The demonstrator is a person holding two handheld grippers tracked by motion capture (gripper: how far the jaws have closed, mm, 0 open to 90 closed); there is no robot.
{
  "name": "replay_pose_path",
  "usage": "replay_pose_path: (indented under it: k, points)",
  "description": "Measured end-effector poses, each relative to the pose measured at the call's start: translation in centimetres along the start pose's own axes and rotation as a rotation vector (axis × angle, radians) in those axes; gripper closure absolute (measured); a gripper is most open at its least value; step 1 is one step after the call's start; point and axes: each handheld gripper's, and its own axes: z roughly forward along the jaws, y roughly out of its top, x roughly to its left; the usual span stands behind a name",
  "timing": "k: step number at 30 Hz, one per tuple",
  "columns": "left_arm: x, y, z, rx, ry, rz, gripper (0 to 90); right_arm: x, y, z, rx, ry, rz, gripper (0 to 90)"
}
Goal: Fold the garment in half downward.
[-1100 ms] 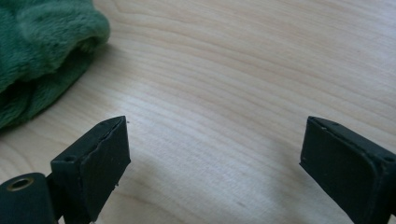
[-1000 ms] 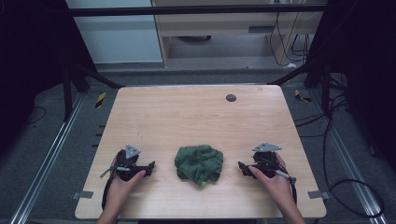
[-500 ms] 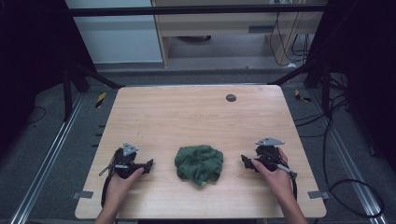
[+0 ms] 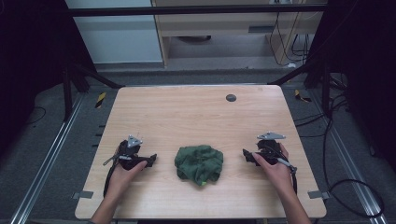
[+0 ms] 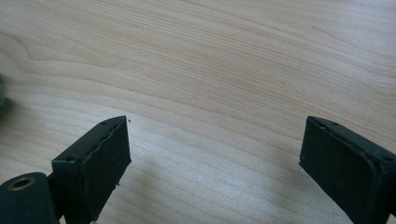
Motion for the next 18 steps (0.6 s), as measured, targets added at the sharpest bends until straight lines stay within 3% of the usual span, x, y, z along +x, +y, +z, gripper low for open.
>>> replay_pose_path:
  k: [7, 14, 18]
  points:
    - [0.5, 1.0, 1.0, 0.002, -0.019, 0.020, 2.1, -1.0, 0.0, 0.4, -0.028, -0.013, 0.053, 9.6]
    - [0.6, 1.1, 1.1, -0.002, -0.021, 0.020, 2.1, -1.4, -0.1, 1.0, -0.021, -0.044, 0.072, 9.4]
    - [0.6, 1.1, 1.1, -0.001, -0.021, 0.020, 2.1, -1.3, -0.1, 1.3, -0.018, -0.062, 0.059, 8.9]
